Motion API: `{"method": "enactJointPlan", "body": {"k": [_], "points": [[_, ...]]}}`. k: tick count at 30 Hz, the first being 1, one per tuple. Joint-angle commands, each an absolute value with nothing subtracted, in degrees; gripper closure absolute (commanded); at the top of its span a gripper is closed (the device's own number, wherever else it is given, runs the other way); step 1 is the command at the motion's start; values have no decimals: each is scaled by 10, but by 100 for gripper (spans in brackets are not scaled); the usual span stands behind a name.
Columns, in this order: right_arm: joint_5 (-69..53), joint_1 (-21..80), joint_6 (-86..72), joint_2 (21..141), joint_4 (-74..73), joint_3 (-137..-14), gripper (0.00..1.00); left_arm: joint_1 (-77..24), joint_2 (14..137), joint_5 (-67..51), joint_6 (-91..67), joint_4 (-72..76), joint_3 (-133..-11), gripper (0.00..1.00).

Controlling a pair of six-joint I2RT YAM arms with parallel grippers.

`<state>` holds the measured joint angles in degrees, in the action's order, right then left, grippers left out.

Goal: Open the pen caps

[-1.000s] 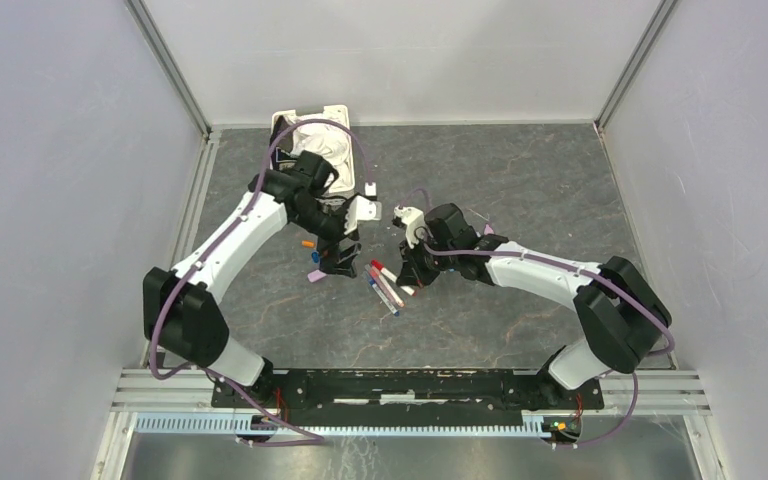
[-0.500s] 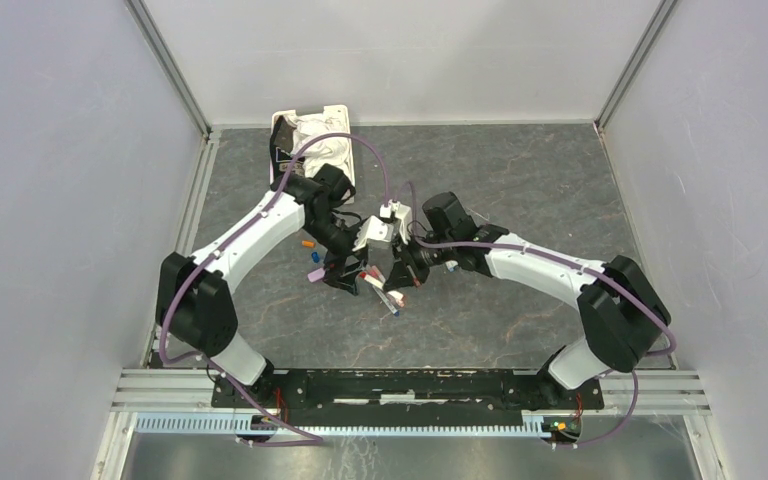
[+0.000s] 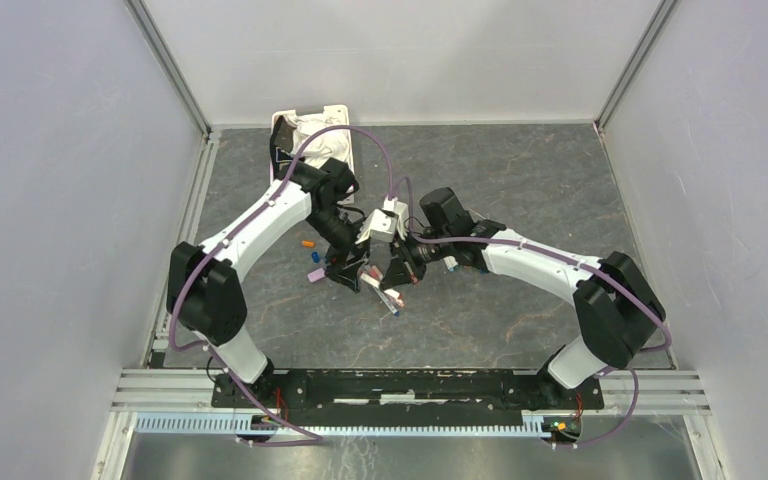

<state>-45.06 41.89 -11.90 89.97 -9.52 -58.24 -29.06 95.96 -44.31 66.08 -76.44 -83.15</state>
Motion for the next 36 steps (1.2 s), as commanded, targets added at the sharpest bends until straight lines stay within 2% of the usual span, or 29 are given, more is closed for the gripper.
{"method": "enactJointPlan", "body": {"k": [1, 10, 19, 27, 31, 36], "points": [[-466, 418, -108, 883, -98, -594, 100, -292, 949, -471, 689, -780, -855, 17], [-485, 417, -105, 874, -99, -592, 100, -292, 922, -461, 682, -754, -835, 10], [-488, 412, -101, 875, -106, -592, 100, -292, 888, -438, 708, -754, -796, 16], [-505, 410, -99, 872, -112, -602, 100, -292, 864, -399, 683, -669, -739, 14], [-517, 410, -98, 874, -111, -603, 100, -292, 863, -406, 679, -655, -740, 22], [-524, 410, -99, 884, -108, -604, 100, -295, 859, -422, 684, -655, -740, 52]]}}
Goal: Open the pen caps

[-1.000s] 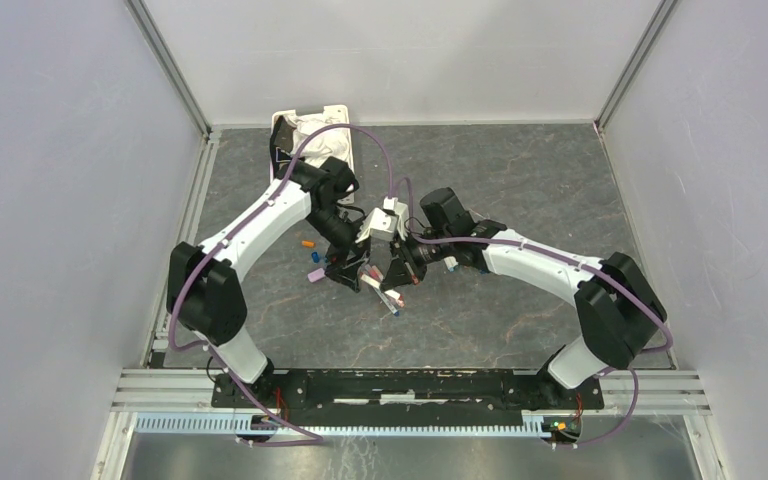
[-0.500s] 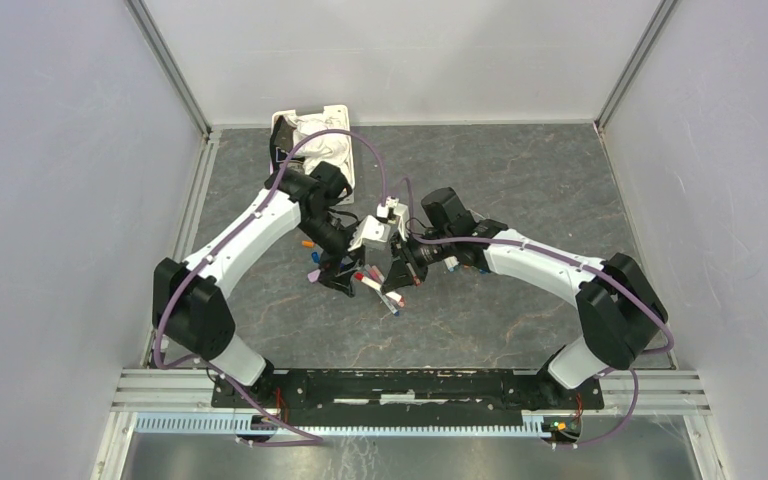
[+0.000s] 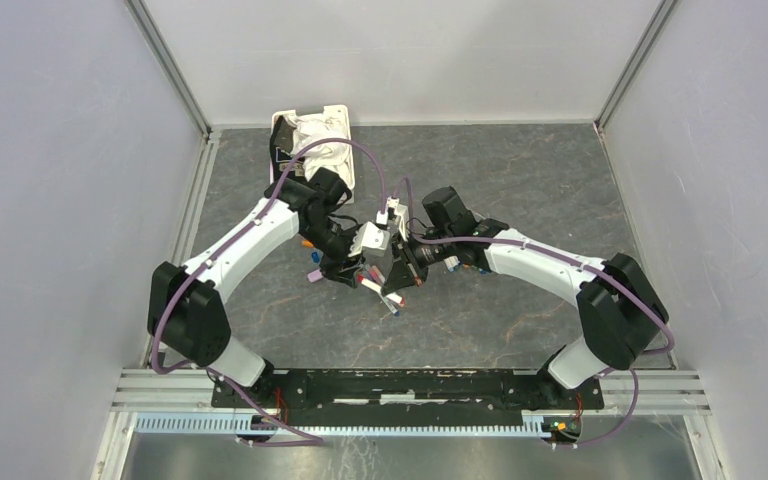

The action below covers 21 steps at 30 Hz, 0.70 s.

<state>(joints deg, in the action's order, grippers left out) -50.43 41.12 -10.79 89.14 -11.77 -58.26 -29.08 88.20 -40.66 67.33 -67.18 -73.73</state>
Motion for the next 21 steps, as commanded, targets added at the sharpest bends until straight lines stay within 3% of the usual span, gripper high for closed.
{"method": "enactJointPlan", "body": {"k": [1, 5, 7, 10, 13, 16, 21], "points": [[-524, 410, -99, 886, -108, -604, 100, -296, 858, -420, 686, -655, -741, 58], [-518, 408, -103, 887, -108, -605, 100, -297, 858, -414, 697, -666, -742, 86], [-512, 406, -109, 891, -104, -605, 80, -298, 860, -409, 697, -668, -745, 97], [-516, 408, -139, 904, -73, -603, 61, -298, 858, -417, 692, -667, -750, 98], [-528, 410, -160, 928, -47, -612, 55, -298, 856, -426, 688, -668, -756, 98], [-541, 410, -169, 951, -34, -621, 60, -298, 855, -426, 685, -668, -757, 98], [-538, 408, -171, 955, -31, -616, 94, -298, 855, -410, 695, -669, -752, 98]]}}
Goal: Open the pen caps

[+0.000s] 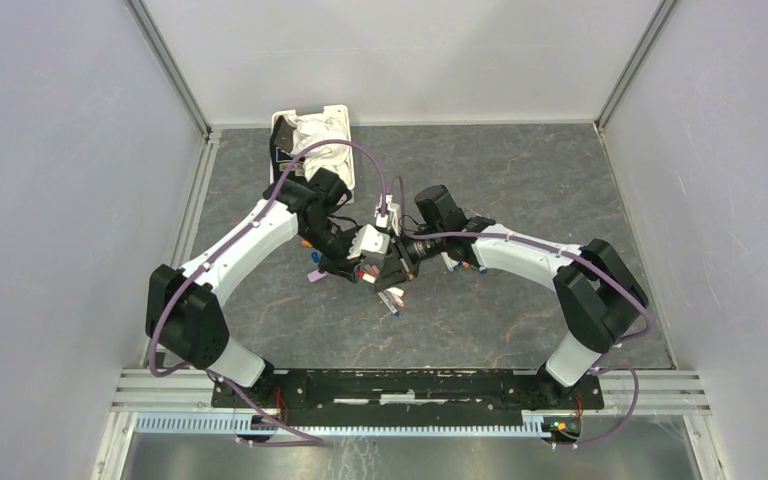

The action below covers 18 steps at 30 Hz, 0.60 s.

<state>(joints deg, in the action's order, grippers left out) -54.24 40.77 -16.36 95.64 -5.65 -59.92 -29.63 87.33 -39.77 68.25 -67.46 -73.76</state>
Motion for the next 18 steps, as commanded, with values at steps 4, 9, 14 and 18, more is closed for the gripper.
{"method": "enactJointPlan", "body": {"k": [4, 9, 14, 18], "points": [[-506, 400, -121, 941, -98, -607, 100, -287, 867, -359, 725, -664, -745, 98], [-474, 375, -73, 917, -156, -574, 100, -224, 901, -298, 787, -679, -766, 98], [-427, 354, -30, 912, -213, -574, 100, -162, 931, -276, 807, -672, -797, 98], [-331, 318, -38, 905, -227, -589, 100, -153, 941, -287, 754, -585, -771, 98]]}}
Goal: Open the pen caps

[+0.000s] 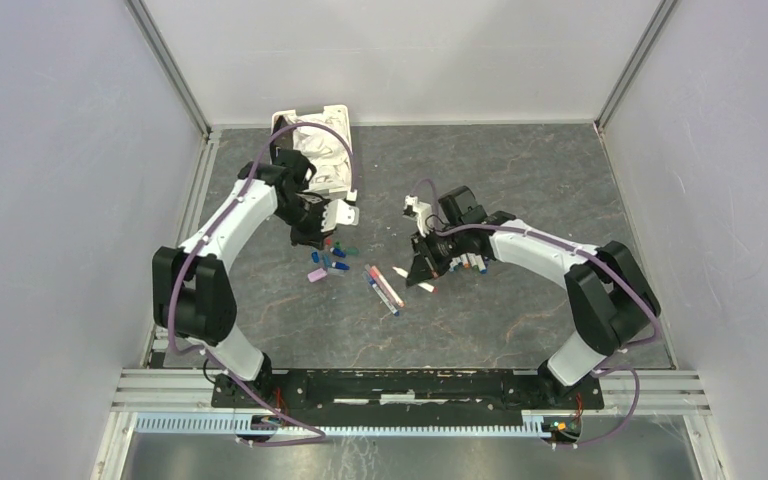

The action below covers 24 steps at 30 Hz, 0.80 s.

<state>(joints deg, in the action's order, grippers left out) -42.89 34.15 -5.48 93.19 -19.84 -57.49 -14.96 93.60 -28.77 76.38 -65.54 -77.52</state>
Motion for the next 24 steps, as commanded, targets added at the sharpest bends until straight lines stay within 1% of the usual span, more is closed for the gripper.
{"method": "enactJointPlan", "body": {"k": [1, 4, 7, 9, 11, 16, 20, 21, 24], "points": [[-290, 311, -43, 905, -230, -594, 100, -154, 943, -293, 736, -569, -765, 98], [-139, 284, -68, 905, -240, -616, 100, -155, 957, -301, 660, -488, -744, 98], [-17, 270, -86, 912, -237, -624, 100, -159, 972, -291, 598, -409, -729, 98], [19, 267, -95, 920, -223, -624, 100, -165, 974, -273, 567, -365, -715, 98], [31, 267, -103, 935, -200, -623, 100, -171, 983, -254, 546, -342, -709, 98], [41, 268, -129, 981, -171, -624, 100, -177, 1020, -234, 518, -354, -724, 97], [49, 267, -135, 986, -150, -613, 99, -177, 1023, -235, 511, -375, -737, 90], [52, 267, -135, 987, -150, -613, 97, -178, 1020, -236, 509, -378, -740, 86], [64, 267, -134, 987, -147, -607, 87, -177, 1007, -242, 501, -384, -745, 70]]}}
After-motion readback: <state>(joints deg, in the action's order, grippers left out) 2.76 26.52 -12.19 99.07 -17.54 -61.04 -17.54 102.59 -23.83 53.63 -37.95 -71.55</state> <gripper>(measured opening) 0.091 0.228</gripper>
